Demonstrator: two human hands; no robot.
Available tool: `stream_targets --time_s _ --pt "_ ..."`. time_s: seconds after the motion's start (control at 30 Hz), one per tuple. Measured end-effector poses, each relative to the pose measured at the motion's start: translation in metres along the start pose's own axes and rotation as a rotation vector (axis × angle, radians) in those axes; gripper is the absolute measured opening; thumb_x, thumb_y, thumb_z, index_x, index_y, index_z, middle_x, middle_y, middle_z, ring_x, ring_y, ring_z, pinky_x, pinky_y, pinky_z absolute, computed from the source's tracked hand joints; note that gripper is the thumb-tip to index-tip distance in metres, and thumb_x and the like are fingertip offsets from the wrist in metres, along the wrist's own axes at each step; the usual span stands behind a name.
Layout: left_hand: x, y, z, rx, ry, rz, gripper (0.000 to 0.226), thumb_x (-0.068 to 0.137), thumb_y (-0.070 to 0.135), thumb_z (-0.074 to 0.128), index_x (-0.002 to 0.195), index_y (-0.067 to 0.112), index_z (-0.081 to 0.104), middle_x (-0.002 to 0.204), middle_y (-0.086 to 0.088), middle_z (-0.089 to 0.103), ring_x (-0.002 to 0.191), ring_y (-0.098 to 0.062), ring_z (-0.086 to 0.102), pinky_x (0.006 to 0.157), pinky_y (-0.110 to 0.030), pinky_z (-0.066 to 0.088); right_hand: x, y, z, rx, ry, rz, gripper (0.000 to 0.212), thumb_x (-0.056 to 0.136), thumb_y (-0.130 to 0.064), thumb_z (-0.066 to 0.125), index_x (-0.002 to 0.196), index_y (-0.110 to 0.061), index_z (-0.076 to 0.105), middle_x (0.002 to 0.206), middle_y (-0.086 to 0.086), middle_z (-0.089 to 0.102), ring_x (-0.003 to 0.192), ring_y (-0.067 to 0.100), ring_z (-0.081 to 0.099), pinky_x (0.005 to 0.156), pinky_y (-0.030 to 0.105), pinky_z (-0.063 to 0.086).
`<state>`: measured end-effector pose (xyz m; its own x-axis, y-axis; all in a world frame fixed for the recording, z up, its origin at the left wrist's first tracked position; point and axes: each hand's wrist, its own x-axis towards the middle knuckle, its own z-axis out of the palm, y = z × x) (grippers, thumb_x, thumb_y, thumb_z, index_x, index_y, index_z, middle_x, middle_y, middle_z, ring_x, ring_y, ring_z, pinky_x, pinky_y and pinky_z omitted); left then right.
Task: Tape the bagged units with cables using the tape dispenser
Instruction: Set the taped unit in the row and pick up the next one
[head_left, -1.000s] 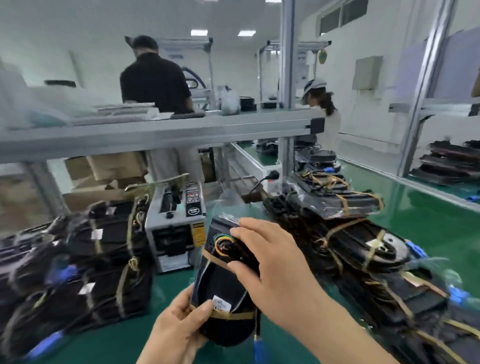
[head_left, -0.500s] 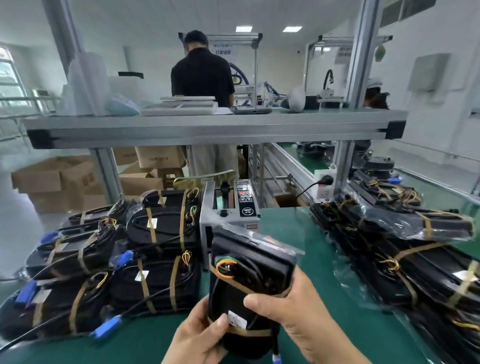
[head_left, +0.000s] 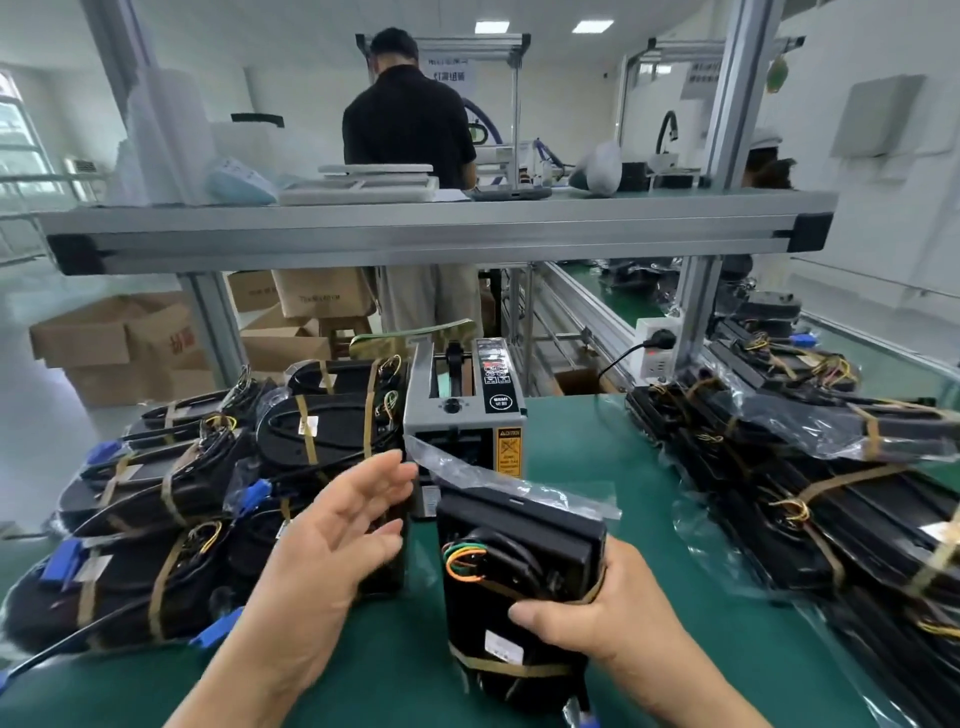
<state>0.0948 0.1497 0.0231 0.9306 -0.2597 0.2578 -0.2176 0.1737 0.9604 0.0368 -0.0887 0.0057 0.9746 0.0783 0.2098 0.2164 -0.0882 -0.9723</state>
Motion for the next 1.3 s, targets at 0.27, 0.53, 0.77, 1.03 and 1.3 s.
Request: stream_targets --time_s 0.27,0.53,0.77,1.03,1.3 --pt "0.040 0.056 0.027 0.174 -0.288 0.096 0.027 0.072 0.010 0.083 0.098 0.018 0.078 0.116 -0.004 0.071 0.110 -0.016 0.066 0.088 -0.026 0.053 0.001 -0.007 -0.003 0.018 -0.113 0.002 0.067 0.069 -0.009 0.083 0.131 -0.020 0.062 0.125 0.002 0.071 0.119 0.020 0.066 0.099 0.030 0.052" --pt "0.066 0.084 0.043 0.111 -0.117 0.188 0.016 0.071 0.036 0.077 0.077 0.021 0.076 0.067 0.003 0.061 0.060 -0.006 0.052 0.056 -0.017 0.046 -0.006 -0.016 -0.002 0.045 -0.203 0.010 0.065 0.072 -0.007 0.083 0.130 -0.030 0.063 0.125 -0.002 0.071 0.120 0.016 0.065 0.097 0.021 0.050" --pt "0.043 0.058 0.027 0.318 -0.466 0.042 0.069 0.050 0.048 0.093 0.113 0.029 0.072 0.115 0.003 0.069 0.109 -0.010 0.063 0.088 -0.020 0.049 -0.011 -0.013 -0.013 0.135 -0.072 0.040 0.063 0.064 -0.013 0.085 0.123 -0.026 0.069 0.118 0.005 0.074 0.113 0.021 0.069 0.090 0.027 0.054" --pt "0.045 0.043 0.066 0.261 -0.086 0.125 0.015 0.078 0.026 0.068 0.071 0.014 0.072 0.060 0.005 0.060 0.056 -0.003 0.052 0.054 -0.011 0.041 -0.012 -0.019 -0.009 0.085 -0.155 0.029 0.062 0.068 -0.008 0.084 0.126 -0.024 0.066 0.119 0.004 0.073 0.115 0.021 0.068 0.095 0.027 0.052" --pt "0.058 0.030 0.066 0.262 -0.005 -0.067 0.030 0.079 0.043 0.066 0.066 0.017 0.073 0.053 0.005 0.049 0.047 -0.005 0.040 0.050 -0.014 0.038 -0.016 -0.027 -0.014 -0.034 -0.155 0.043 0.053 0.067 -0.004 0.082 0.114 -0.028 0.070 0.100 0.007 0.076 0.088 0.012 0.069 0.080 0.032 0.059"
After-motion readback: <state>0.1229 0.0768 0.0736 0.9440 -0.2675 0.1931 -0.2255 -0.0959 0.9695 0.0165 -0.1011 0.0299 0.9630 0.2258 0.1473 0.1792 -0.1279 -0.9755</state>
